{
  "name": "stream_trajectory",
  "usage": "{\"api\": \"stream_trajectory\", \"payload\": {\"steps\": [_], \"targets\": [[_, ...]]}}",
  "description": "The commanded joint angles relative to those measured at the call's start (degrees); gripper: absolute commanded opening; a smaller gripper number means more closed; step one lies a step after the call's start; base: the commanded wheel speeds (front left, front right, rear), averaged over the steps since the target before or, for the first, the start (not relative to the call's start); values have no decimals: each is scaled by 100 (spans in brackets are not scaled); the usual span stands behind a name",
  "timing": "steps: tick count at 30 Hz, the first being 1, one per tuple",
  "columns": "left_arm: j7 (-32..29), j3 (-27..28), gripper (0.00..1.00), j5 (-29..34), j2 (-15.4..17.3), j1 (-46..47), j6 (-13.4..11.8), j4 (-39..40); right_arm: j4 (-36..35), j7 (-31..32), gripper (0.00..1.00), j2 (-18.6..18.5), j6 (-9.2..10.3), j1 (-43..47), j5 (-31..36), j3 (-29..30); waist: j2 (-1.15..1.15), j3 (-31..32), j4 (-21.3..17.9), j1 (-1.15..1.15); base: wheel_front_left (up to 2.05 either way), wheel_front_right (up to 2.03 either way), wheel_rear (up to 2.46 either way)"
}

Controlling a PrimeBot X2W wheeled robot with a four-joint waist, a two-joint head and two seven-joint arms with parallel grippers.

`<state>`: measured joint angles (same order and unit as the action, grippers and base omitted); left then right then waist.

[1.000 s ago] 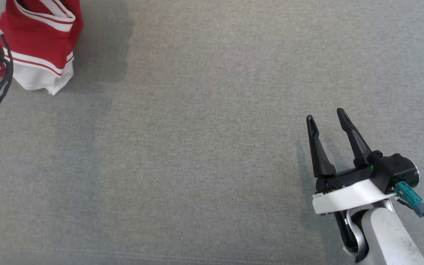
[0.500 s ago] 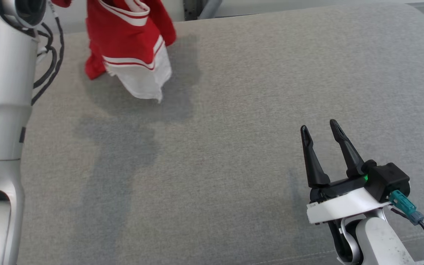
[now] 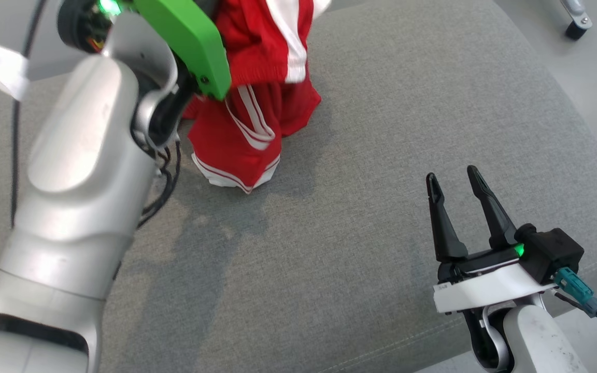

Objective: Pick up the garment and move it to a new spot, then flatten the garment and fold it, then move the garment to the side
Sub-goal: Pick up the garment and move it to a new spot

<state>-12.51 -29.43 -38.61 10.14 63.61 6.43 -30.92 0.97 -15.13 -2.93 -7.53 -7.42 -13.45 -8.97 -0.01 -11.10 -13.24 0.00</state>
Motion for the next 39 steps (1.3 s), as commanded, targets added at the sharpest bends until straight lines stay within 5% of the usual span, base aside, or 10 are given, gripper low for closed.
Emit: {"api": "stream_trajectory", "payload": {"steps": [1, 15, 16, 18, 30, 35, 39], "targets": [[87, -58, 0, 30, -31, -346, -51, -47, -37, -1, 100, 5, 8, 27, -17, 20, 1, -202, -147, 0, 0, 0, 0], [1634, -787, 0, 602, -404, -1776, -181, -1229, 5, -1, 100, 3, 8, -112, 74, -49, 1, -436, 39, 0, 0, 0, 0], [1765, -814, 19, 618, -443, -1812, -177, -1319, 21, -1, 100, 2, 8, -107, 82, -57, 1, -390, 70, 0, 0, 0, 0], [2006, -850, 100, 662, -509, -1882, -228, -1466, 40, -1, 100, 1, 8, -86, 87, -80, 1, -294, 133, 0, 0, 0, 0], [2768, -738, 100, 835, -607, -2530, -600, -1347, 147, -1, 100, 1, 8, 136, 227, -140, 1, 363, 624, 0, 0, 0, 0], [2770, 74, 100, 1053, -535, -3598, -992, -54, 192, -1, 100, -1, 8, 363, 279, -80, 1, 747, 1045, 0, 0, 0, 0], [2771, 474, 100, 1284, -492, -4273, -1065, 591, 209, -1, 100, 0, 8, 480, 275, -79, 1, 865, 1237, 0, 0, 0, 0]]}}
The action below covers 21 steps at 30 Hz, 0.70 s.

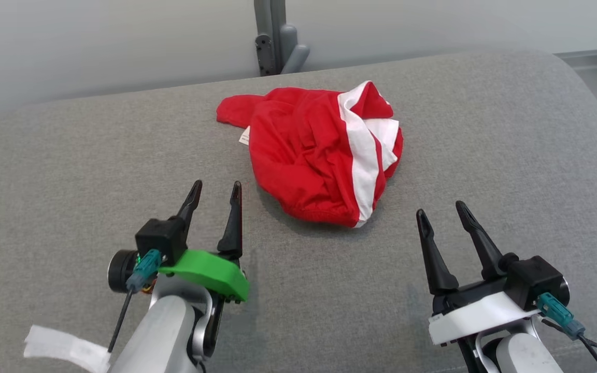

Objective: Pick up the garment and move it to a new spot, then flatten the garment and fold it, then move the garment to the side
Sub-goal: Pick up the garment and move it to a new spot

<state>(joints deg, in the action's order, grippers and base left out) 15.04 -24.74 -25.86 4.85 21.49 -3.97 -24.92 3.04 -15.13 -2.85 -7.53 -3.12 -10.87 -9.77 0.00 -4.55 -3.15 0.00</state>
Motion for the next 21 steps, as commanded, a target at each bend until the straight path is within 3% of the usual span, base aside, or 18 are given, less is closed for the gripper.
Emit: {"api": "stream_trajectory", "payload": {"steps": [1, 6, 11, 18, 21], "targets": [[16, 118, 100, 44, 31, -207, -43, 119, 4, -1, 100, -8, 8, 65, 18, -4, 0, 222, 260, 0, 0, 0, 0], [17, 458, 100, 424, -24, -883, -52, 738, -17, -1, 100, -8, 8, 174, -12, 43, 0, 273, 386, 0, 0, 0, 0], [10, 486, 100, 516, -138, -1285, 77, 638, -7, -1, 100, -10, 8, 187, -81, 136, 0, 224, 349, 0, 0, 0, 0], [-175, 22, 100, 228, -189, -594, 361, -42, -54, -1, 100, -9, 8, 2, 33, 419, 0, -138, 67, 0, 0, 0, 0], [-336, -277, 100, -151, -193, -216, 319, -245, -74, -2, 100, -34, 8, -84, 57, 520, 0, -319, -92, 0, 0, 0, 0]]}}
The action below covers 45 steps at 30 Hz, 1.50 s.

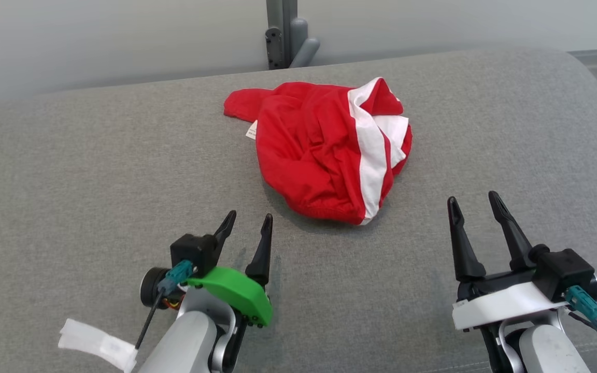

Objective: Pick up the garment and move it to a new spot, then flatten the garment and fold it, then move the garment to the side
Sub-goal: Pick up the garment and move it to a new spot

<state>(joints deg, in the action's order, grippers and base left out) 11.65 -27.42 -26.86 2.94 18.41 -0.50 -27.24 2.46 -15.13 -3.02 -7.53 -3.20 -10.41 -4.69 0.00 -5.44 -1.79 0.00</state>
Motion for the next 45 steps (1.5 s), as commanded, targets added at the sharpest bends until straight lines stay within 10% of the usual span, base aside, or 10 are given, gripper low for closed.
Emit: {"api": "stream_trajectory", "payload": {"steps": [1, 18, 19, 20, 32, 45], "targets": [[-66, -116, 100, -151, 2, 232, -91, -87, -11, -1, 100, -38, 8, -99, 22, 41, 0, -287, -282, 0, 0, 0, 0], [-287, -1163, 100, -1417, 8, 1921, -667, -1330, -52, -1, 100, -13, 8, -416, 13, 116, 0, -984, -779, 0, 0, 0, 0], [-271, -1201, 39, -1439, 9, 1988, -690, -1404, -55, -1, 100, -13, 8, -420, 13, 124, 0, -997, -770, 0, 0, 0, 0], [-247, -1234, 0, -1507, 8, 2048, -681, -1459, -55, -1, 100, -13, 8, -425, 12, 133, 0, -1007, -757, 0, 0, 0, 0], [292, -1339, 0, -1640, 87, 2559, -577, -804, 77, -1, 100, 2, 8, -136, -65, 33, 0, -386, -305, 0, 0, 0, 0], [-547, -578, 0, -1659, 1643, 3360, -895, 862, 106, -1, 100, 9, 8, 101, -149, -38, 0, -38, 458, 0, 0, 0, 0]]}}
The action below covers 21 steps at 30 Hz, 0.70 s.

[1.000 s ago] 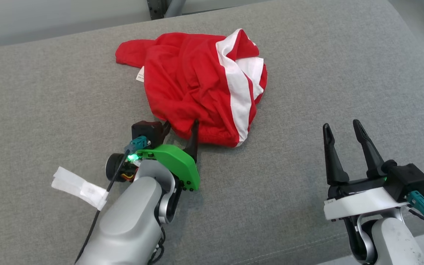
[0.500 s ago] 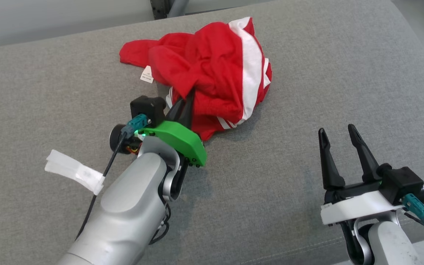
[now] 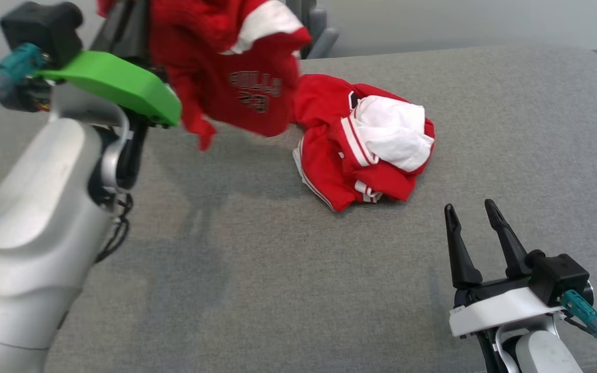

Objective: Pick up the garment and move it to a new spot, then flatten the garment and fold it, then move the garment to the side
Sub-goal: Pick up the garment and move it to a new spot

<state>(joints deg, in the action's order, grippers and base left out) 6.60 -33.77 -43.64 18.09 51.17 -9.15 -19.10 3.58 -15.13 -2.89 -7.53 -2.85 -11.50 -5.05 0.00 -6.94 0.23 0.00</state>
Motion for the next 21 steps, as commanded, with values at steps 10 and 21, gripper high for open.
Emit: {"api": "stream_trajectory", "payload": {"steps": [10, 21], "targets": [[-408, 619, 0, 46, 1445, -29, -324, 101, -5, -1, 100, -4, 8, 44, 11, 24, 0, -31, 617, 0, 0, 0, 0], [-127, 1184, 0, -372, 1901, -825, -505, -880, 10, -1, 100, -104, 8, -10, 65, -4, 0, -137, 956, 0, 0, 0, 0]]}}
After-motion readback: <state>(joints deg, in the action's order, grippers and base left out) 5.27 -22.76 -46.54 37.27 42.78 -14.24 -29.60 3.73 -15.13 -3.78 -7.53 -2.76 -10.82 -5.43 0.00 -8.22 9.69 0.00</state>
